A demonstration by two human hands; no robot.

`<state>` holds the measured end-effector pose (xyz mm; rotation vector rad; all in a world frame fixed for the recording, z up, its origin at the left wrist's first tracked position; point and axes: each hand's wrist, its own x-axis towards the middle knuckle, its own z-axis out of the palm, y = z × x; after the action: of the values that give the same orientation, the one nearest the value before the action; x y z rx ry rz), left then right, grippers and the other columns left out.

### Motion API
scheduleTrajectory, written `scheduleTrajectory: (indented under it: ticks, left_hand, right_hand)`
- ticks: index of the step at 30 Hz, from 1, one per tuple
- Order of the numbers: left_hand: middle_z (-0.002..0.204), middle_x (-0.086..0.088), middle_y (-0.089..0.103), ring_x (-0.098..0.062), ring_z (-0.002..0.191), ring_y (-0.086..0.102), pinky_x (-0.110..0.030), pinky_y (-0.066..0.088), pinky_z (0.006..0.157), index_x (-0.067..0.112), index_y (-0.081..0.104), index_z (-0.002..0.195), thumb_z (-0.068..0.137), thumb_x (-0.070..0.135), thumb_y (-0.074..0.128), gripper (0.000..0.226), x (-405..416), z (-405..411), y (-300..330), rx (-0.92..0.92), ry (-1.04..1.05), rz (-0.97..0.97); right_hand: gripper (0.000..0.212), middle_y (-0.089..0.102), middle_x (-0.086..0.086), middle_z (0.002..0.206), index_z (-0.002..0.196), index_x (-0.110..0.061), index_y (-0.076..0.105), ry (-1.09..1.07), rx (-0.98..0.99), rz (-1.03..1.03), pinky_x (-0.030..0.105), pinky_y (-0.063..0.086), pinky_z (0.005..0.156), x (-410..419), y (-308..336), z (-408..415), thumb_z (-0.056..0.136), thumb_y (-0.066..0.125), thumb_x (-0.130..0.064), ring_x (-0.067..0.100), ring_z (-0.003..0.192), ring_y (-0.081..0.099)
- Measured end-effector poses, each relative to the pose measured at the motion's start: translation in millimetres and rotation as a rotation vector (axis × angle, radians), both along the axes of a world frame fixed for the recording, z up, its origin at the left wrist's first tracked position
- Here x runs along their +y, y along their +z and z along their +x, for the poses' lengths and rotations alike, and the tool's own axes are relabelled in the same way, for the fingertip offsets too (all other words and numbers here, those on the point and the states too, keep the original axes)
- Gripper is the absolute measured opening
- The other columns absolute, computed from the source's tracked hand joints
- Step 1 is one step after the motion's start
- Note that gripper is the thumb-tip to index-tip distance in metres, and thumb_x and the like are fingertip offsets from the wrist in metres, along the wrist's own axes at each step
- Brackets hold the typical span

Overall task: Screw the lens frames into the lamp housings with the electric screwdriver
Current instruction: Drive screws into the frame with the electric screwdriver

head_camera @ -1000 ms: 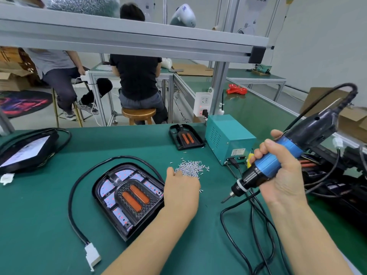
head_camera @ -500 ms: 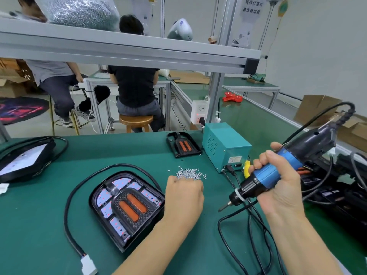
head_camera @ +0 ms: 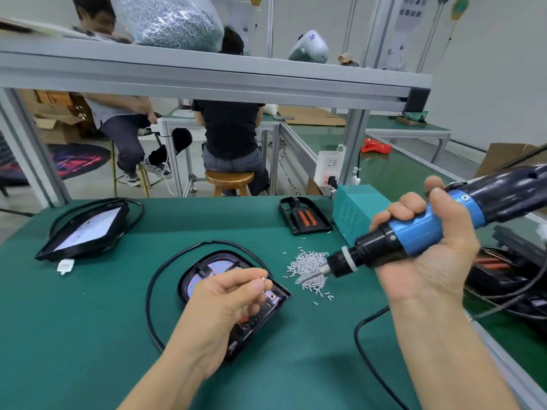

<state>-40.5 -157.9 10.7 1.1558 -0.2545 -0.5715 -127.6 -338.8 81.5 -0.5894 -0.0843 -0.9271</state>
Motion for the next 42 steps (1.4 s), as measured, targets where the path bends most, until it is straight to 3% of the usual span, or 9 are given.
scheduleTrajectory:
  ticks: [3,17,27,33,36,42]
  left_hand:
    - [0.076,-0.01,0.071,-0.01,0.057,0.06,-0.019,0.05,0.052,0.012,0.078,0.075,0.06,0.015,0.07,0.017,11,-3,-3,0.016,0.007,-0.014]
    - [0.073,-0.009,0.068,-0.009,0.057,0.057,-0.019,0.049,0.053,0.012,0.076,0.074,0.06,0.023,0.072,0.019,25,-11,-8,0.031,-0.03,-0.106]
    - [0.071,-0.01,0.067,-0.01,0.056,0.056,-0.02,0.049,0.052,0.007,0.075,0.074,0.063,0.018,0.071,0.016,24,-14,-12,0.038,-0.028,-0.128]
    - [0.067,-0.011,0.069,-0.011,0.055,0.057,-0.019,0.051,0.056,0.008,0.076,0.07,0.069,0.009,0.069,0.007,17,-19,-12,-0.091,0.173,-0.083]
    - [0.065,-0.01,0.069,-0.011,0.055,0.058,-0.018,0.051,0.056,0.009,0.076,0.069,0.078,-0.004,0.065,0.019,15,-20,-14,-0.136,0.226,-0.059]
    - [0.067,-0.008,0.07,-0.011,0.058,0.058,-0.018,0.051,0.058,0.014,0.077,0.073,0.077,-0.001,0.067,0.019,12,-15,-17,-0.175,0.19,-0.043]
  right_hand:
    - [0.015,0.05,-0.01,0.062,0.09,-0.023,0.057,0.048,-0.025,0.021,0.018,0.045,0.058,20,6,13,0.075,0.058,-0.02,0.004,0.053,0.049]
    - [0.012,0.05,-0.01,0.061,0.091,-0.024,0.057,0.117,-0.007,-0.011,0.019,0.045,0.056,45,2,28,0.084,0.05,-0.018,0.004,0.052,0.047]
    - [0.015,0.048,-0.009,0.059,0.089,-0.024,0.057,0.11,0.01,-0.049,0.019,0.044,0.054,46,2,27,0.079,0.049,-0.017,0.005,0.05,0.045]
    - [0.017,0.046,-0.008,0.057,0.09,-0.023,0.056,0.068,0.0,-0.112,0.02,0.043,0.052,49,1,29,0.079,0.046,-0.015,0.006,0.049,0.044]
    - [0.017,0.046,-0.008,0.056,0.089,-0.022,0.056,0.043,0.006,-0.106,0.019,0.043,0.052,50,-1,30,0.078,0.046,-0.014,0.006,0.048,0.044]
    - [0.018,0.045,-0.008,0.057,0.09,-0.023,0.056,-0.003,0.01,-0.101,0.019,0.042,0.052,48,-7,30,0.077,0.046,-0.014,0.006,0.049,0.043]
